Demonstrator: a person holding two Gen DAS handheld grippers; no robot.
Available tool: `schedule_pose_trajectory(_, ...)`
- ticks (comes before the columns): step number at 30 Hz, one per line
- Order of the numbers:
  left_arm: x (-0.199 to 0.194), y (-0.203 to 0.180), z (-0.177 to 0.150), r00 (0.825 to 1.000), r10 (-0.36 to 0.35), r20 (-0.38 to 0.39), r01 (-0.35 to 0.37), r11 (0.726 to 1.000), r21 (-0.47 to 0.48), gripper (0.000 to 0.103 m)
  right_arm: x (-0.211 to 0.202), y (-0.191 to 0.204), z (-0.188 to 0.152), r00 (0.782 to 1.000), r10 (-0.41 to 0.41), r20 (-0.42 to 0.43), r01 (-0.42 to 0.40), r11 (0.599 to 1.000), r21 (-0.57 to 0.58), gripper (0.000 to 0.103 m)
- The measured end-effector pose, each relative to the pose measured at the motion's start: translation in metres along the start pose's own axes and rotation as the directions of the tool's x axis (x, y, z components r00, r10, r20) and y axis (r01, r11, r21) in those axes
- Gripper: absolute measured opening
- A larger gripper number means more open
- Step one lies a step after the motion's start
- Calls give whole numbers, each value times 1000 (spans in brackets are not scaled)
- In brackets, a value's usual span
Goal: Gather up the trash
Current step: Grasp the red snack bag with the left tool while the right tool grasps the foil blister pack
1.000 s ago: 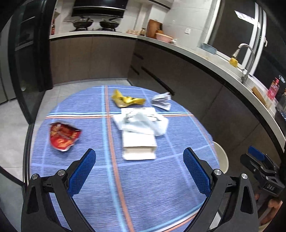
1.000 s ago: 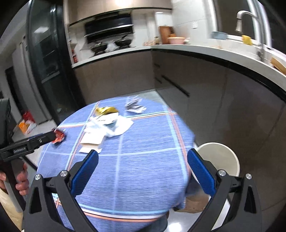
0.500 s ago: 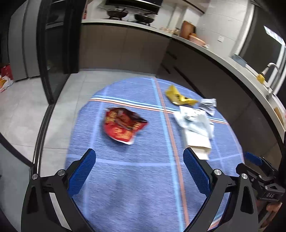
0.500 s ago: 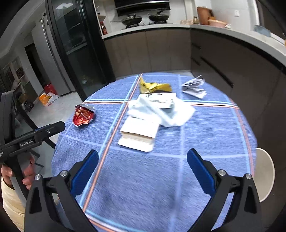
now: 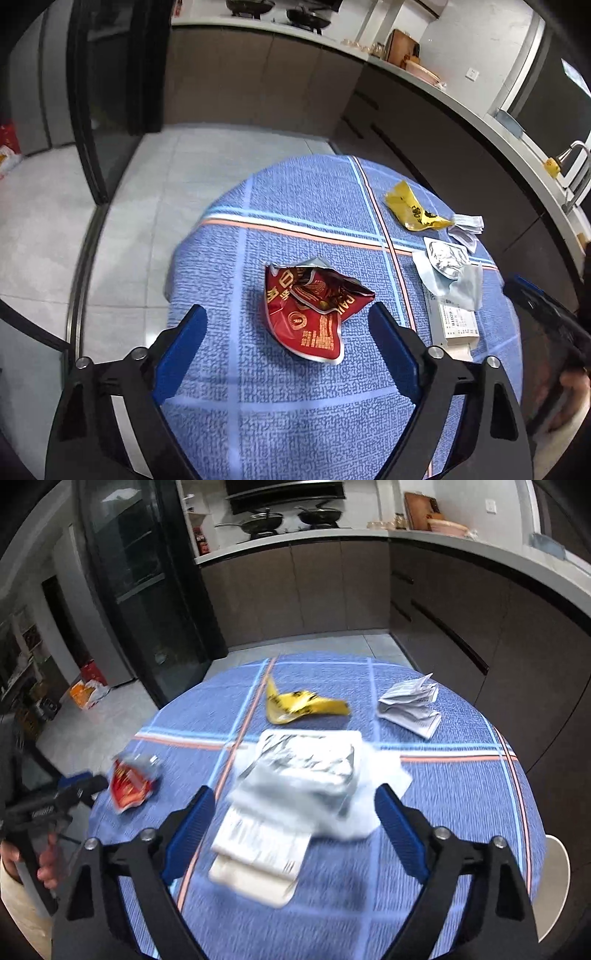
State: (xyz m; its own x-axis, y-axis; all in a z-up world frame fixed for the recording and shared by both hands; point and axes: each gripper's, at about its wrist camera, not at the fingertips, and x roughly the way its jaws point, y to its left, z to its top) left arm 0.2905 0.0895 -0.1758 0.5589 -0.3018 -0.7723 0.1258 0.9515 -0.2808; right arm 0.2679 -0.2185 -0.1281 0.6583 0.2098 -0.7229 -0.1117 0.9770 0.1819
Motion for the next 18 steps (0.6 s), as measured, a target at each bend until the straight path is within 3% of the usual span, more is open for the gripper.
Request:
schedule_pose_trajectory(5, 20, 5, 7, 999, -18, -38, 18, 1000, -23, 83, 35, -27, 19, 999, 16, -31, -13, 996, 94, 73)
schedule_pose_trajectory(11, 38, 1, 16, 998, -20, -64, 20, 1000, -7, 83, 64, -46, 23, 995, 58, -79, -43, 982, 182, 72)
schedule_pose_trajectory(13, 42, -1, 19, 998, -11, -58, 12, 1000, 8, 83, 67, -46, 20, 994, 65, -89, -49, 983, 178, 63)
schedule_pose_trajectory(14, 43, -3, 20, 998, -11, -58, 11, 1000, 14, 83, 69, -44, 17, 993, 69, -98, -52, 984, 171, 51)
schedule_pose_trajectory(15, 44, -3, 21, 998, -14, -58, 14, 1000, 15, 78, 70, -44, 17, 992, 79, -97, -62, 983, 172, 43)
schedule_pose_trajectory(16, 44, -4, 21, 998, -21, -61, 22, 1000, 17, 73, 69, -44, 16, 993, 74, -93, -57, 984, 172, 43)
schedule_pose_trajectory(18, 44, -5, 22, 998, -23, -58, 25, 999, 28, 63, 64, -43, 15, 994, 69, -81, -55, 985, 164, 32)
